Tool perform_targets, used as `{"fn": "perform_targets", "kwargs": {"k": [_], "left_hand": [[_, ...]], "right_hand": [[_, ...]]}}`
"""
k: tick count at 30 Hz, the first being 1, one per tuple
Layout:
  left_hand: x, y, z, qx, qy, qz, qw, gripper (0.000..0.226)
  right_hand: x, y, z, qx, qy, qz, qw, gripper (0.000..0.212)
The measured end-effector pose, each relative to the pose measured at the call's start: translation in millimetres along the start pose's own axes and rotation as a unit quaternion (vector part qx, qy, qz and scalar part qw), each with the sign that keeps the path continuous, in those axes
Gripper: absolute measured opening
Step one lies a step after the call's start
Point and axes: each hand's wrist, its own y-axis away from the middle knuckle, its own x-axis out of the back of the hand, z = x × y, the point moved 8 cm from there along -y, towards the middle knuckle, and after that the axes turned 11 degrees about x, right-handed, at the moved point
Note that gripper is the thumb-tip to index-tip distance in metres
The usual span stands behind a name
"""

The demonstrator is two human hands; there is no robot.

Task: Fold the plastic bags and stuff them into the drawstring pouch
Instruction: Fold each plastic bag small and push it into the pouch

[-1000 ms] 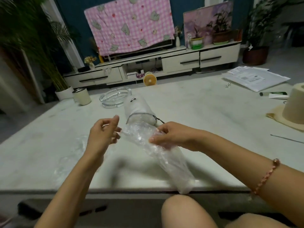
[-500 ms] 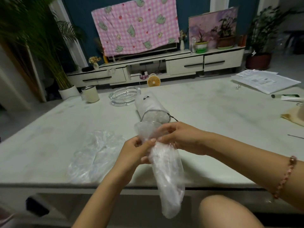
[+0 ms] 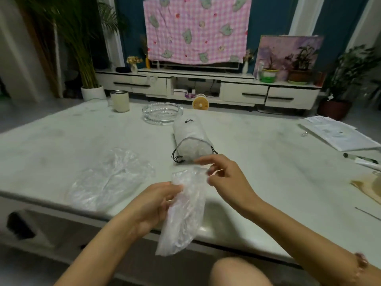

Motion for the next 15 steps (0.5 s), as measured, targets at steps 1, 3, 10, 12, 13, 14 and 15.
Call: {"fn": "perform_targets", "kwargs": {"k": [1, 3, 10, 12, 13, 14, 15], "left_hand": [[5, -2, 1, 0.001, 0.021, 0.016, 1.000, 0.014], [9, -6, 2, 0.013, 0.064, 0.024, 0.998, 0.015], [20, -1, 7, -0.026, 0.044, 0.093, 0.994, 0.009], [28, 4, 11, -0.063, 0.009, 0.139, 0.988, 0.012], [30, 6, 13, -0.080, -0.011, 0.155, 0.985, 0.011], [32, 9, 13, -0.097, -0.026, 0.170, 0.980, 0.011], [32, 12, 14, -0.116, -0.041, 0.180, 0.976, 0.011]], "right_hand": [[-1, 0, -11, 0.064, 0.078, -0.032, 0.994, 0.052], [-19, 11, -26, 0.203, 0.248, -0.142, 0.936, 0.072], [-53, 25, -44, 0.374, 0.270, -0.177, 0.869, 0.022], [-50, 18, -34, 0.239, 0.144, -0.193, 0.941, 0.014], [-50, 17, -26, 0.158, 0.087, -0.198, 0.964, 0.010], [-52, 17, -20, 0.090, 0.039, -0.208, 0.973, 0.004], [-54, 18, -15, 0.035, -0.002, -0.217, 0.976, 0.005]]}}
